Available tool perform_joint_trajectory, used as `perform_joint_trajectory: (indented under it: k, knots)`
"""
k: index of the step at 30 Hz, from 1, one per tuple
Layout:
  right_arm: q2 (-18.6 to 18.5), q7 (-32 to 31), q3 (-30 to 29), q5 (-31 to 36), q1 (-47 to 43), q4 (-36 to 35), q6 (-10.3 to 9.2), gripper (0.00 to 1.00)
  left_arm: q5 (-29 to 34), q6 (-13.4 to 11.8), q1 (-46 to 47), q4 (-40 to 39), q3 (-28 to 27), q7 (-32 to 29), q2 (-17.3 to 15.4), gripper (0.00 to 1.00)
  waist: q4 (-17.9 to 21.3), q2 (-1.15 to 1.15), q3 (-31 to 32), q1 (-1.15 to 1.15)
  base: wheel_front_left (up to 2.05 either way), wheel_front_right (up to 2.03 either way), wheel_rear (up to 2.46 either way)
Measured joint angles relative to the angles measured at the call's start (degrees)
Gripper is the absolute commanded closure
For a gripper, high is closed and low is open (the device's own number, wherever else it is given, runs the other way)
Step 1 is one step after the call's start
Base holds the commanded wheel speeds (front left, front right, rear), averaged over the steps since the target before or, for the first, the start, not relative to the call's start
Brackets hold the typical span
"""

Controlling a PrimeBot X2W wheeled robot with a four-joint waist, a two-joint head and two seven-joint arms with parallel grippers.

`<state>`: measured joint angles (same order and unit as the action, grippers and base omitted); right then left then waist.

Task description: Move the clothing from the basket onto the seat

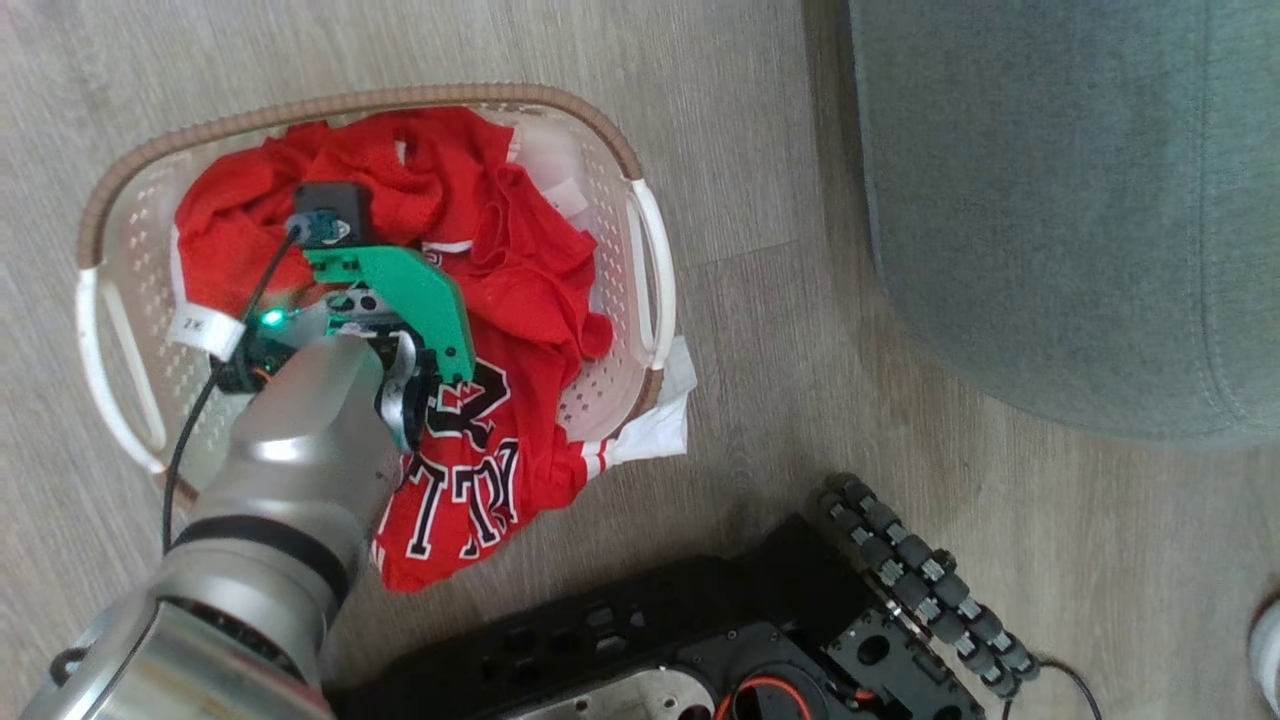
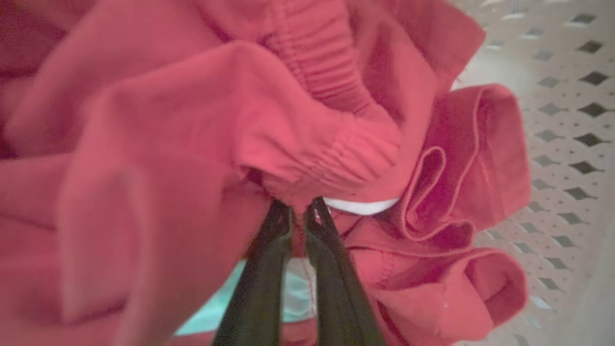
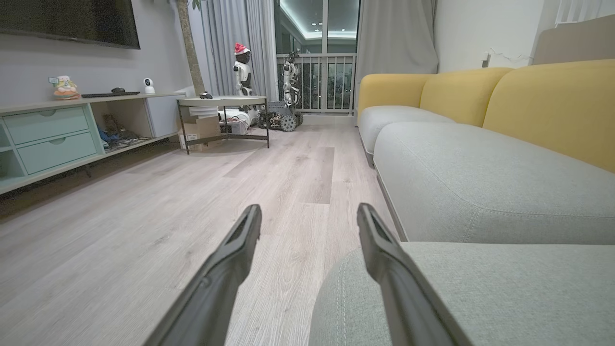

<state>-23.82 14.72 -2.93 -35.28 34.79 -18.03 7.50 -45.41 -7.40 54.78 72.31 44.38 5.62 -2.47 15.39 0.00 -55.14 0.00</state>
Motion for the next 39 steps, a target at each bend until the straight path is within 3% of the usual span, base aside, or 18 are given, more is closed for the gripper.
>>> perform_joint_trajectory:
  k: [15, 26, 39]
  knots:
    - [0.3, 0.0, 2.5, 1.5, -2.8, 2.6, 0.00, 0.00, -7.2, 5.3, -8.0, -4.0, 4.0, 6.4, 0.0, 1.00, -2.2, 0.01, 11.9, 0.00, 0.00, 0.00, 0.00]
    - [0.4, 0.0, 4.5, 3.6, -10.3, 6.3, 0.00, 0.00, -9.4, 5.9, -14.8, -9.4, 8.2, 8.6, 0.1, 1.00, -5.5, 0.01, 25.1, 0.00, 0.00, 0.00, 0.00]
    - [3.0, 0.0, 5.7, 7.0, -20.4, 10.4, 0.00, 0.00, 0.3, 6.4, -24.6, -24.1, -1.1, 8.6, -0.6, 1.00, -10.1, 0.01, 42.2, -0.01, 0.00, 0.00, 0.00]
